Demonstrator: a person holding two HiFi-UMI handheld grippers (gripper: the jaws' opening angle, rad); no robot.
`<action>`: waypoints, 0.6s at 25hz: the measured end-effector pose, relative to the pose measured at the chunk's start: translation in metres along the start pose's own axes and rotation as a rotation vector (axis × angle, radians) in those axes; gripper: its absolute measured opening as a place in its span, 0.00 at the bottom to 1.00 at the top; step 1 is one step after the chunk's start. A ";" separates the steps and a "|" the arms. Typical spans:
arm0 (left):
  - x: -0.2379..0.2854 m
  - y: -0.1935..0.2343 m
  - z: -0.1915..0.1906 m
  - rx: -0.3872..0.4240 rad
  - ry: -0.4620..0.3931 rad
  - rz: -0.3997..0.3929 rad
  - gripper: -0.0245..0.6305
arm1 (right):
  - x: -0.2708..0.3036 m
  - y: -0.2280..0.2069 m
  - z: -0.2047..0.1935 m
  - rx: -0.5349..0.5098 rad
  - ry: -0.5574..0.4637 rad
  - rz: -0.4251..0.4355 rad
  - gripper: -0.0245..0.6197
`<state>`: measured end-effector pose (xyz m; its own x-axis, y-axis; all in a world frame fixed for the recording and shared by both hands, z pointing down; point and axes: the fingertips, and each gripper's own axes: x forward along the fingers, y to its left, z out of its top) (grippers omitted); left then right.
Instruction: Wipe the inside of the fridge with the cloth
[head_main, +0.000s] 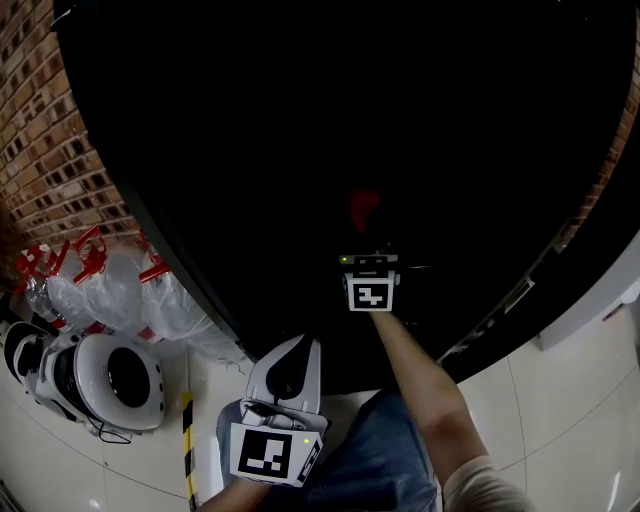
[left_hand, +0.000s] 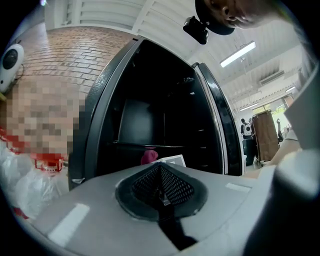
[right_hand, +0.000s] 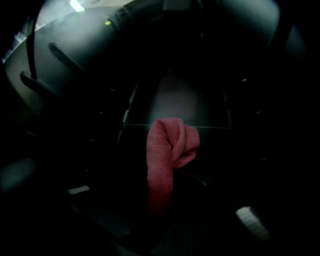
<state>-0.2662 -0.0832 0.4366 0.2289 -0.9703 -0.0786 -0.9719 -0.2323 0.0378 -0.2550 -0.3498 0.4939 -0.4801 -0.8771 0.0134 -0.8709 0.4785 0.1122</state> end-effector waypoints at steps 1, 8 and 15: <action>0.002 -0.003 0.000 -0.001 -0.001 -0.009 0.06 | -0.001 -0.014 -0.003 0.010 0.009 -0.027 0.13; 0.016 -0.023 -0.007 -0.009 0.013 -0.060 0.06 | -0.017 -0.056 -0.010 0.037 0.031 -0.098 0.13; 0.032 -0.038 -0.006 -0.003 0.014 -0.075 0.06 | -0.055 -0.050 0.002 0.016 -0.021 -0.068 0.13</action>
<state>-0.2219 -0.1056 0.4385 0.3023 -0.9509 -0.0669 -0.9517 -0.3050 0.0353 -0.1855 -0.3253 0.4857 -0.4215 -0.9067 -0.0146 -0.9032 0.4183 0.0959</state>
